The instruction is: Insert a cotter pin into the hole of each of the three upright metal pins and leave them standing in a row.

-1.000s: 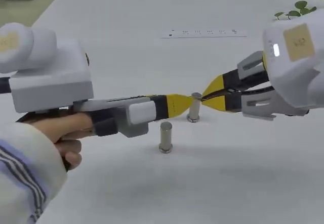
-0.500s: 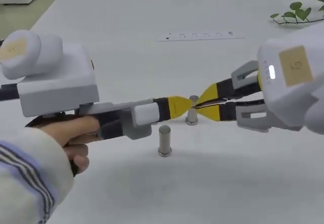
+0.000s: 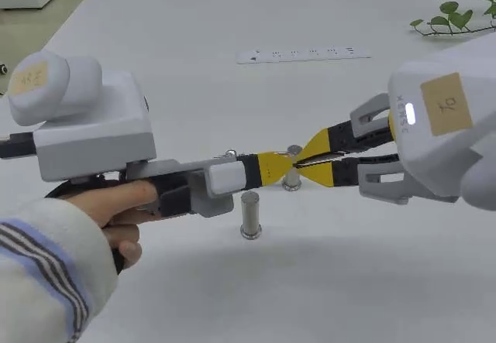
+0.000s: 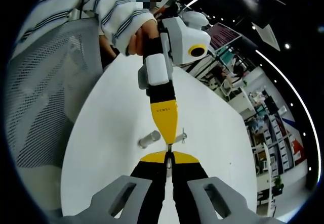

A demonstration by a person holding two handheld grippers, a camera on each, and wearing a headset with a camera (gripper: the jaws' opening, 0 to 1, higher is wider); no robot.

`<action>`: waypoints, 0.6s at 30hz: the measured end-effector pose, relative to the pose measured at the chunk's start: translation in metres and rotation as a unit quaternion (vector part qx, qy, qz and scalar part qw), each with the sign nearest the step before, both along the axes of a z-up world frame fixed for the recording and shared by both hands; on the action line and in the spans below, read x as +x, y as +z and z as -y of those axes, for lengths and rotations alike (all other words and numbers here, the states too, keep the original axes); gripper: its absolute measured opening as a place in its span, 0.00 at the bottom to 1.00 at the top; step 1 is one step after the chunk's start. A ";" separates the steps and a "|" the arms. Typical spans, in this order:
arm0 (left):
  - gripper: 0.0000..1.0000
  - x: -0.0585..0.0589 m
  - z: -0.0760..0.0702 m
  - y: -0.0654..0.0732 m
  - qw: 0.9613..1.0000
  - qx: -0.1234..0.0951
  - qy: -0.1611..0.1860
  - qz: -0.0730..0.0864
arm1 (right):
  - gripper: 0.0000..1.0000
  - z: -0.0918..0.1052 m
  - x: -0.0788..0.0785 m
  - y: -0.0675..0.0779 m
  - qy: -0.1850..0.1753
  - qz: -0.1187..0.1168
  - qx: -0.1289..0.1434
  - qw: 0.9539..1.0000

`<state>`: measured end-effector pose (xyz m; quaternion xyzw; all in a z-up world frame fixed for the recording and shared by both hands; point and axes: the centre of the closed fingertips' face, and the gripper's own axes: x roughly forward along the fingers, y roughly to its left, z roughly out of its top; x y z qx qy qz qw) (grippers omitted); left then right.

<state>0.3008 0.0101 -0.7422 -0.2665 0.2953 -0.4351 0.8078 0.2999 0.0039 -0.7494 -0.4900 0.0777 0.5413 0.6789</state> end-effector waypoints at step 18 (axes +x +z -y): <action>0.00 -0.007 -0.003 -0.010 0.997 -0.009 -0.002 -0.072 | 0.03 -0.004 -0.007 -0.006 0.008 0.000 -0.006 1.000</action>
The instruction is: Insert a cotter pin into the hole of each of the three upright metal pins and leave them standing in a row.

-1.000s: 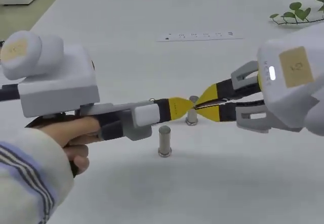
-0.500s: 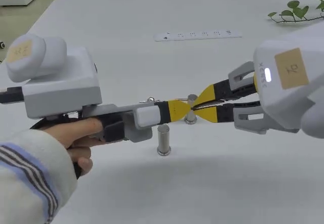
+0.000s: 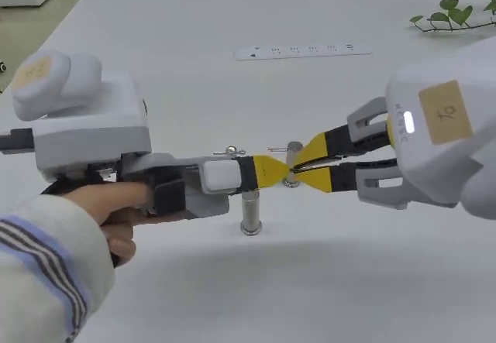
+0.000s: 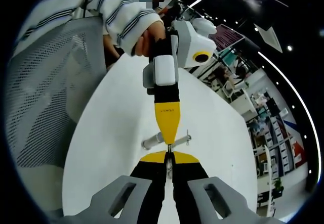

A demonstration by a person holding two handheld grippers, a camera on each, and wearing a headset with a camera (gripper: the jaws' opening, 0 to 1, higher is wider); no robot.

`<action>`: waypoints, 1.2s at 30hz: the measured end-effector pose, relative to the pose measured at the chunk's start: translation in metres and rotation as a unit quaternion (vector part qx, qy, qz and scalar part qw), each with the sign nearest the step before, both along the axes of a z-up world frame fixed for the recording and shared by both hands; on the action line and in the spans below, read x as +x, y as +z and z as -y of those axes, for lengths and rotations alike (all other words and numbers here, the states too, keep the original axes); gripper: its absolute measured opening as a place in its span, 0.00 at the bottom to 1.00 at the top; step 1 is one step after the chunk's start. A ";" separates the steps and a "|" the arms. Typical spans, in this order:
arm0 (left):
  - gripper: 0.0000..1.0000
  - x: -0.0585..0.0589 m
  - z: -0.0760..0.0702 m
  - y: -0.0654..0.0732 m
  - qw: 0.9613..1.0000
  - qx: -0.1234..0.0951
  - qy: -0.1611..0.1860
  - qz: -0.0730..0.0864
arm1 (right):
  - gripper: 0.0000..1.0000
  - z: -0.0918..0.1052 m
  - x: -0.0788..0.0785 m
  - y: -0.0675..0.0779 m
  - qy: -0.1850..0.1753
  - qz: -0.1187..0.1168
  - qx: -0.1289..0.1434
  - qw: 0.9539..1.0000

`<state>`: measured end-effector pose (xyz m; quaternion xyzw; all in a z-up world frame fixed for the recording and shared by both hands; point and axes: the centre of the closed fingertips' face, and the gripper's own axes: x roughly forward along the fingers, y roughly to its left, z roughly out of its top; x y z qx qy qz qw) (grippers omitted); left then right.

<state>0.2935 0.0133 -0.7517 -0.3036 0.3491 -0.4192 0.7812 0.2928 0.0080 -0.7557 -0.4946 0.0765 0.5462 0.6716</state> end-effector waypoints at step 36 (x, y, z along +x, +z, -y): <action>0.00 -0.030 -0.011 0.013 0.938 0.106 -0.164 0.285 | 0.26 -0.003 -0.029 0.003 -0.077 -0.307 0.186 0.930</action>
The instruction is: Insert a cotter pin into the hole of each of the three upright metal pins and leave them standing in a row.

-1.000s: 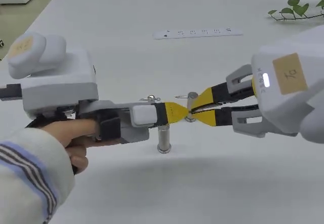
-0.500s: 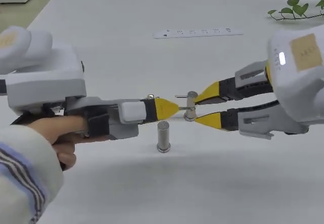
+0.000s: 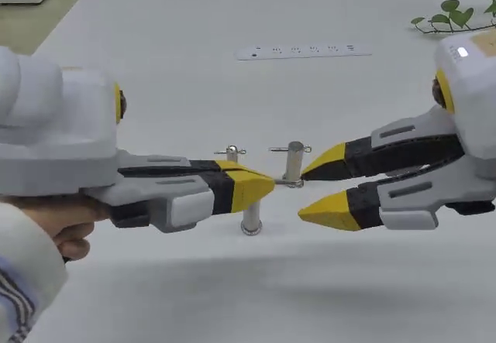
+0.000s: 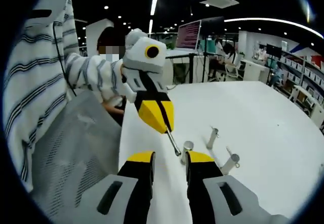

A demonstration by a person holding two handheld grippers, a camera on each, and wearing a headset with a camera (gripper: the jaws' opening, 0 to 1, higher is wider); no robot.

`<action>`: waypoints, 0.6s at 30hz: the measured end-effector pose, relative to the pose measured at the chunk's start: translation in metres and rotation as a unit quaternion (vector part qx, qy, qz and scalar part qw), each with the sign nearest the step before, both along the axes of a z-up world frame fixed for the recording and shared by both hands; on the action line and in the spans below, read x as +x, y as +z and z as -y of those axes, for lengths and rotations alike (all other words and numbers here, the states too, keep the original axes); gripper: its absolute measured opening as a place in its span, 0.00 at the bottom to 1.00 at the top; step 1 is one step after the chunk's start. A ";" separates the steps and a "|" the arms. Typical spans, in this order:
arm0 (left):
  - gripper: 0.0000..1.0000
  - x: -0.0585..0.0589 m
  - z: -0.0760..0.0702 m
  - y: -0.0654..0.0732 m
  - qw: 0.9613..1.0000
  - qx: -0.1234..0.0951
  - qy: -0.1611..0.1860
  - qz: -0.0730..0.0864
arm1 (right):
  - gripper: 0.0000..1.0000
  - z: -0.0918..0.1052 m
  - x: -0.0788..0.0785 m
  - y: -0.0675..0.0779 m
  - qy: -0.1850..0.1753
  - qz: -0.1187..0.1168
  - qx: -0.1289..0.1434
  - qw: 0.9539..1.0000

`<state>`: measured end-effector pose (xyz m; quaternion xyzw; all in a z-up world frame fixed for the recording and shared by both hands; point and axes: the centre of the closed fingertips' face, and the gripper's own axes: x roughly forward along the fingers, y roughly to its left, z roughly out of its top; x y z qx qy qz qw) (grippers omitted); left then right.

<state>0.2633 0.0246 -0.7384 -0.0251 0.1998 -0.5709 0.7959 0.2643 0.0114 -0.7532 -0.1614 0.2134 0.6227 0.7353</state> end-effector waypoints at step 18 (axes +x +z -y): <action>0.00 -0.015 0.007 -0.006 0.997 0.014 -0.065 0.040 | 0.06 0.000 -0.021 -0.013 0.036 -0.030 -0.022 0.999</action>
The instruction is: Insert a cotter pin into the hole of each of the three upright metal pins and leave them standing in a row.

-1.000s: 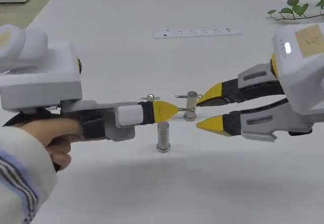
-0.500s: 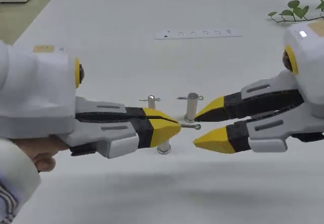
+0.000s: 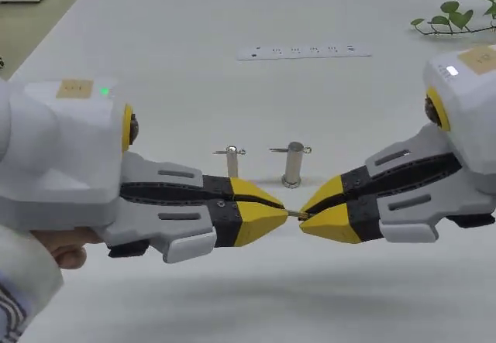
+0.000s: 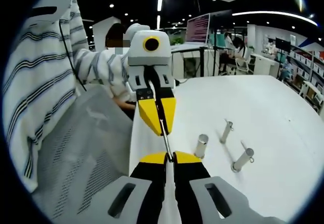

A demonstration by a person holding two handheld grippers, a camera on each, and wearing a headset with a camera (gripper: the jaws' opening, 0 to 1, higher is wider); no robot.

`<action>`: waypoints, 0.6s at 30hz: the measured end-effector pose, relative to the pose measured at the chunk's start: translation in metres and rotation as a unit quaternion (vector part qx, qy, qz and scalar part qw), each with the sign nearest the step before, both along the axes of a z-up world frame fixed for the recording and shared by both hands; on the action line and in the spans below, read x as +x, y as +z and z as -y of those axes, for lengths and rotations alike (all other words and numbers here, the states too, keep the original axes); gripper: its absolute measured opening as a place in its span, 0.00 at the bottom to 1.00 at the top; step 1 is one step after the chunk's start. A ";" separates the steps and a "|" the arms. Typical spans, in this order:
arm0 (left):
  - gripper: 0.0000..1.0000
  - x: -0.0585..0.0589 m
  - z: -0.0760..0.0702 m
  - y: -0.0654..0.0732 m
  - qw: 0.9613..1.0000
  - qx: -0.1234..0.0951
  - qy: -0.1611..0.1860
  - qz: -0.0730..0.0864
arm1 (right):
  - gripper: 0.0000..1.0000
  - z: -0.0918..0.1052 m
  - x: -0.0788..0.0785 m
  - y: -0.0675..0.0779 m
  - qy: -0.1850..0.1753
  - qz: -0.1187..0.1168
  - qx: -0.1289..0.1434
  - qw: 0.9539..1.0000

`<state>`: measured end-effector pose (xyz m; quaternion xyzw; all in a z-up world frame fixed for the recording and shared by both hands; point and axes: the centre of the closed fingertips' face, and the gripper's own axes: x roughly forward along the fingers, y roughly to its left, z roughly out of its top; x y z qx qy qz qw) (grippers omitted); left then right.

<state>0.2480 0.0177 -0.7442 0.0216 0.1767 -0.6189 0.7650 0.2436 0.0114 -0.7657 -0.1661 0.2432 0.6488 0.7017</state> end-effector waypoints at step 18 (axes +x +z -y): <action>0.02 -0.004 -0.008 -0.017 0.999 0.038 -0.018 0.014 | 0.04 -0.007 -0.011 -0.001 0.027 0.003 -0.010 1.000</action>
